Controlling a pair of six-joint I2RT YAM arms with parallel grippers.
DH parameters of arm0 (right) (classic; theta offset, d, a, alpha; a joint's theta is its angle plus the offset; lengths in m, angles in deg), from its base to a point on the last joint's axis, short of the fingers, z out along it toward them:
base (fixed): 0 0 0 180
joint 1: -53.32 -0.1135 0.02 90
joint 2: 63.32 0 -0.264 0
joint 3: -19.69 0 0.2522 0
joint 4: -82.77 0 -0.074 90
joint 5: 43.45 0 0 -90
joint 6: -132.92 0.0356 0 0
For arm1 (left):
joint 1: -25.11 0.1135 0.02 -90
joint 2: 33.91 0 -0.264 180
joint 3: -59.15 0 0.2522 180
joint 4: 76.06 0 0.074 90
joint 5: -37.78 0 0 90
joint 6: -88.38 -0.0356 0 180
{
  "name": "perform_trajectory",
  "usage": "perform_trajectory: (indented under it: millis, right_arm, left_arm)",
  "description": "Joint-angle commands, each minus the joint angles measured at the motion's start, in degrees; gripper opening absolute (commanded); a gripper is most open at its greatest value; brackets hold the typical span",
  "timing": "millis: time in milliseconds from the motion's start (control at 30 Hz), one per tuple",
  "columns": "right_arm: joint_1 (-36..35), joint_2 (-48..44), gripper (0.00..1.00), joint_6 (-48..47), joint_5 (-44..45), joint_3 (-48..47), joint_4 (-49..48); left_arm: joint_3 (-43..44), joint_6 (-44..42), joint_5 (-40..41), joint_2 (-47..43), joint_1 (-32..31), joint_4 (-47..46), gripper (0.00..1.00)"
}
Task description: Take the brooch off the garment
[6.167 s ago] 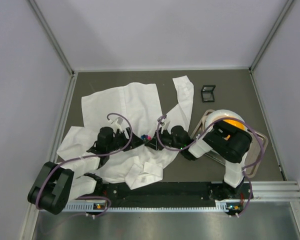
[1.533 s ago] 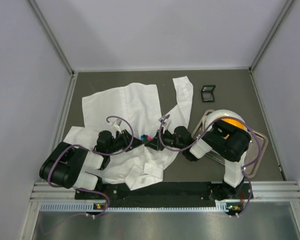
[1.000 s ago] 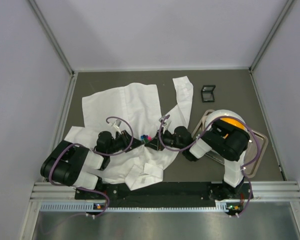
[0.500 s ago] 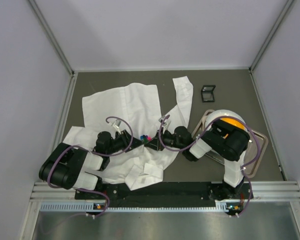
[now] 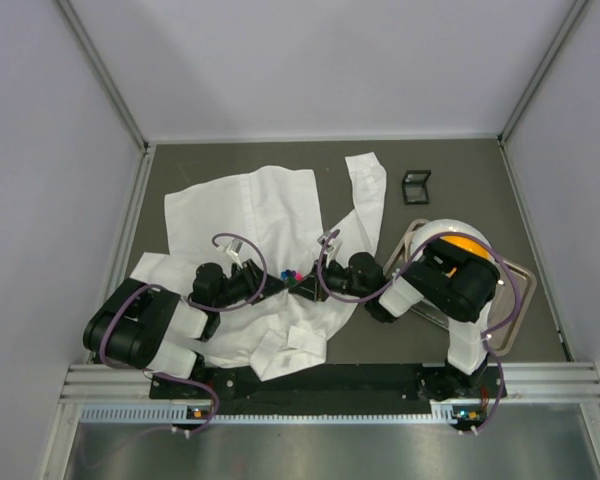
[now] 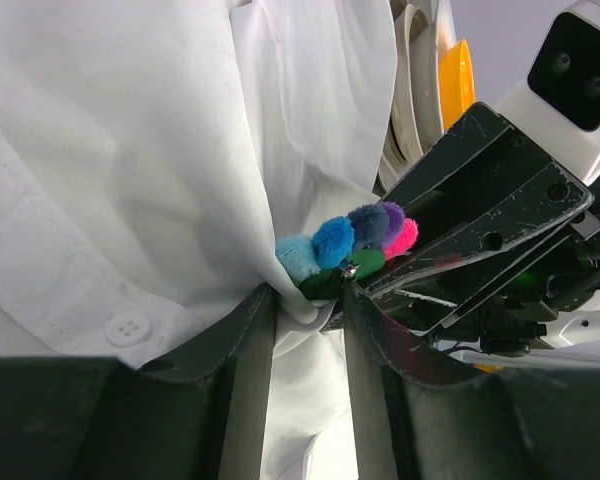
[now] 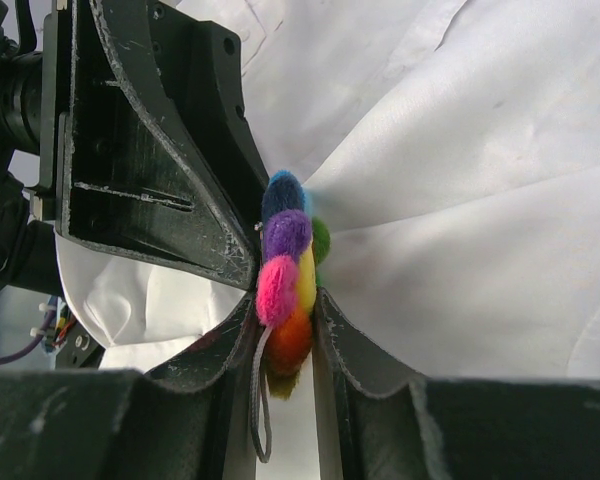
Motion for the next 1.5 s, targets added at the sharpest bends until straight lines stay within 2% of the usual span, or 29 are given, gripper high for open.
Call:
perform_trajectory:
  millis: [0, 400, 667, 1167, 1467]
  right_arm:
    - [-0.6, -0.5, 0.0, -0.9, -1.7, -0.4, -3.2]
    - [-1.5, -1.3, 0.0, -2.5, -0.9, -0.8, -0.9]
    - [-1.8, -1.5, 0.0, -2.9, -0.7, -0.8, -0.7]
    - [-3.1, -2.5, 0.0, -5.1, -1.2, -1.1, -0.1]
    - [-3.0, -1.8, 0.0, -4.3, -0.4, -1.3, 0.2]
  left_arm:
    - [0.3, 0.7, -1.3, -0.2, -0.2, -6.3, 0.38]
    - [0.3, 1.0, -1.0, 0.1, -0.2, -5.8, 0.38]
    - [1.0, 1.4, -0.5, 0.9, -0.2, -4.7, 0.3]
    - [1.5, 3.0, -1.3, 3.0, -0.2, -6.3, 0.24]
    - [-1.1, 2.0, -2.9, -0.3, -0.1, -7.2, 0.38]
